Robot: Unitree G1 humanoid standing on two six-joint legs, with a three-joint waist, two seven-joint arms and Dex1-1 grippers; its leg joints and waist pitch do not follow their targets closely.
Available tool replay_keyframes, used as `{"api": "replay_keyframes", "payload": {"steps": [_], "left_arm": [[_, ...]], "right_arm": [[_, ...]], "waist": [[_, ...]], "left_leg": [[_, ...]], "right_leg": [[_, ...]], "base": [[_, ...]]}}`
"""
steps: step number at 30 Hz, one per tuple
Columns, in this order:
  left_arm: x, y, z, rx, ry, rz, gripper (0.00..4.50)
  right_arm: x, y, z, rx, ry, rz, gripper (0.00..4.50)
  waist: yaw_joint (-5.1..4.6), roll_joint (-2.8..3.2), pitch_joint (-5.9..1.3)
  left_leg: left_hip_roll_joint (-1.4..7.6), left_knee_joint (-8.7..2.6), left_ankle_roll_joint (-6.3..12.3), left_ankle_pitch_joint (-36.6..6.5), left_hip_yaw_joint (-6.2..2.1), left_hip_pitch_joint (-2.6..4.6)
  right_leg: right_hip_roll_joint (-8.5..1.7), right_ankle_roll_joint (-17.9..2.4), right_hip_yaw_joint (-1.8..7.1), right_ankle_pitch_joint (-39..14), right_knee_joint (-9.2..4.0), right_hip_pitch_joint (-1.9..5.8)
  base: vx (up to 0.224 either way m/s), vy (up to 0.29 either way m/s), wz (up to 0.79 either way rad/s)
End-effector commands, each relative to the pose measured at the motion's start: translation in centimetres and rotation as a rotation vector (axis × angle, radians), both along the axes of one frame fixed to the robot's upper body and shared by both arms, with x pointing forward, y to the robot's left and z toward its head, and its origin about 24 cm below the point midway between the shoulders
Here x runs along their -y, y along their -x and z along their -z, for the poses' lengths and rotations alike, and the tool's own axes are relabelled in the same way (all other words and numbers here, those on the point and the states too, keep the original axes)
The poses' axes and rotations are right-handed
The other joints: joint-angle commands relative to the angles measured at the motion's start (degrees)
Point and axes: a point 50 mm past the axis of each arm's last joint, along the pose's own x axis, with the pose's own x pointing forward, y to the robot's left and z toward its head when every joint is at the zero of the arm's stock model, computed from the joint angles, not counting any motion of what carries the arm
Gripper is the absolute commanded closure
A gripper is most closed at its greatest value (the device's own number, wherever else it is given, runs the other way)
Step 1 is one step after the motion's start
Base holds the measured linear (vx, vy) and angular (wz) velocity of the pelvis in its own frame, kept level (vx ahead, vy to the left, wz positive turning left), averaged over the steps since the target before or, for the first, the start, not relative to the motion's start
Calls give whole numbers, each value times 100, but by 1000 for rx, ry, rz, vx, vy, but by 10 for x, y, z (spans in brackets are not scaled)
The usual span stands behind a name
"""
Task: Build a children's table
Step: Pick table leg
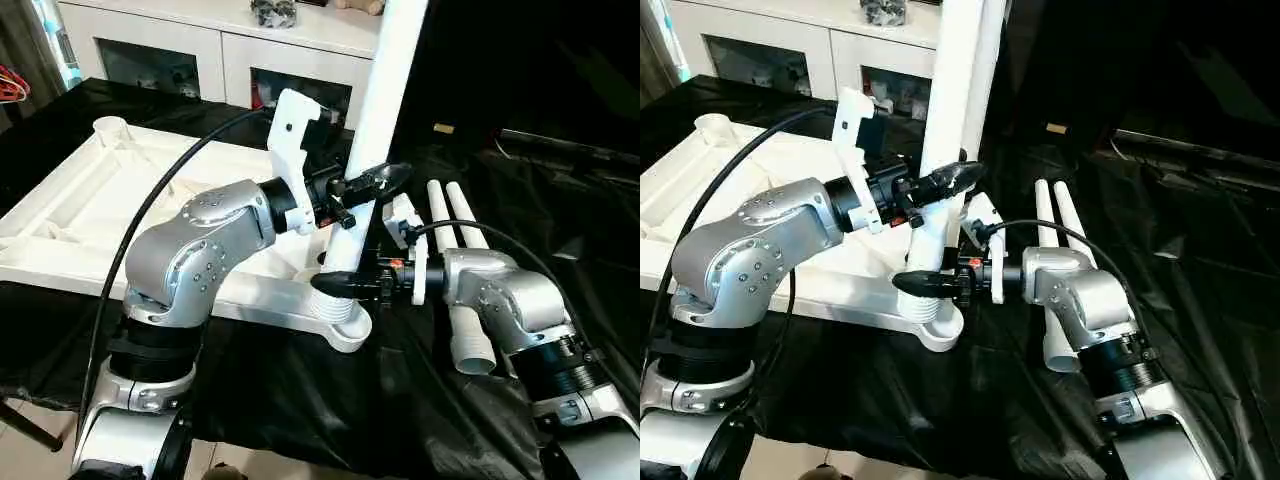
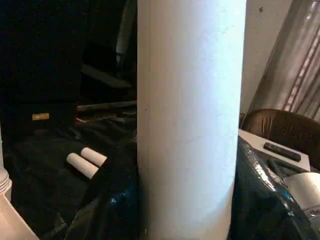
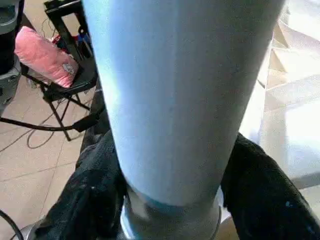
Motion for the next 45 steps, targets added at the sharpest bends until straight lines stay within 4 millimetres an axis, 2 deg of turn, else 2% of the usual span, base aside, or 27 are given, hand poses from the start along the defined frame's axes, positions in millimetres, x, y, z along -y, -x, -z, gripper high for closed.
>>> {"api": "replay_keyframes", "payload": {"steps": [1,15,16,21,22,26,27,29,31,32,33,37,38,39,40,41,42,44,45], "left_arm": [[5,3,-6,15,17,45,270],[6,5,-3,6,-3,72,270],[6,4,-3,6,-2,73,270],[7,5,-5,8,2,79,270],[7,5,-4,7,2,80,270],[8,5,-3,6,-1,84,270],[7,4,-2,2,-14,74,270],[7,2,0,-25,4,58,214],[7,1,0,-32,9,53,197],[7,1,-1,-23,8,56,191],[5,1,-2,10,12,46,179],[-3,1,-6,89,49,27,169],[-7,2,-7,105,66,26,169],[-10,2,-6,110,65,25,169],[-18,5,0,125,39,32,169],[-18,5,0,125,39,32,169],[-28,10,10,134,-31,68,169],[-34,14,19,140,-102,96,169],[-37,15,23,151,-140,100,169]], "right_arm": [[4,-2,-2,7,1,19,174],[4,2,-8,24,-60,-16,174],[4,2,-8,22,-59,-15,203],[5,3,-6,8,-57,-17,229],[5,3,-6,7,-57,-18,248],[5,3,-5,4,-58,-18,256],[5,3,-5,2,-59,-13,256],[5,3,-5,-1,-65,-5,257],[4,3,-4,-3,-68,-1,257],[4,3,-5,2,-77,7,258],[4,1,-7,15,-93,47,259],[6,-5,-8,35,-98,147,259],[7,-7,-8,31,-100,182,259],[8,-8,-8,38,-99,204,259],[10,-11,-7,41,-102,256,259],[10,-11,-7,41,-102,256,259],[15,-13,-6,48,-103,324,259],[19,-15,-2,50,-85,384,260],[22,-16,0,50,-72,408,260]], "waist": [[-12,59,-425],[-5,94,-429],[-6,96,-432],[-5,95,-434],[-7,96,-431],[-5,111,-433],[-9,96,-432],[-7,116,-430],[-9,99,-432],[-6,112,-434],[-13,131,-433],[-25,134,-433],[-30,156,-429],[-42,140,-430],[-50,135,-429],[-46,151,-429],[-65,123,-432],[-82,165,-424],[-96,147,-424]], "left_leg": [[71,-383,-179,-767,25,143],[71,-384,-198,-823,21,155],[70,-384,-202,-815,19,154],[70,-381,-209,-834,19,156],[71,-384,-210,-835,19,157],[71,-385,-214,-833,16,158],[68,-384,-213,-834,19,155],[68,-383,-217,-840,17,156],[64,-385,-216,-844,17,149],[65,-384,-220,-843,15,152],[68,-387,-232,-833,12,156],[69,-393,-260,-882,11,164],[67,-398,-274,-881,7,161],[62,-398,-300,-908,14,158],[66,-407,-328,-919,10,156],[63,-409,-335,-914,5,162],[62,-414,-336,-917,10,163],[62,-432,-379,-984,10,168],[63,-436,-390,-1019,15,176]], "right_leg": [[-213,-1208,91,-263,-342,268],[-212,-1264,89,-163,-336,271],[-212,-1265,88,-156,-333,274],[-215,-1255,90,-175,-337,276],[-212,-1258,89,-168,-336,273],[-213,-1261,89,-158,-332,273],[-209,-1263,88,-146,-337,274],[-211,-1267,90,-146,-334,273],[-213,-1255,90,-162,-341,282],[-215,-1253,90,-167,-339,281],[-216,-1251,92,-159,-346,271],[-211,-1231,91,-172,-346,270],[-212,-1229,91,-190,-347,267],[-207,-1222,94,-216,-349,271],[-208,-1198,89,-260,-347,274],[-210,-1181,87,-290,-347,266],[-200,-1140,86,-319,-351,260],[-195,-1082,88,-454,-346,241],[-187,-1063,88,-508,-347,230]], "base": [[0,0,0],[0,0,0],[0,0,0],[0,0,0],[0,0,0],[0,0,0],[0,0,0],[0,0,0],[0,0,0],[0,0,0],[0,0,0],[0,0,0],[0,0,0],[0,0,0],[0,0,0],[0,0,0],[0,0,0],[0,0,0],[0,0,0]]}}
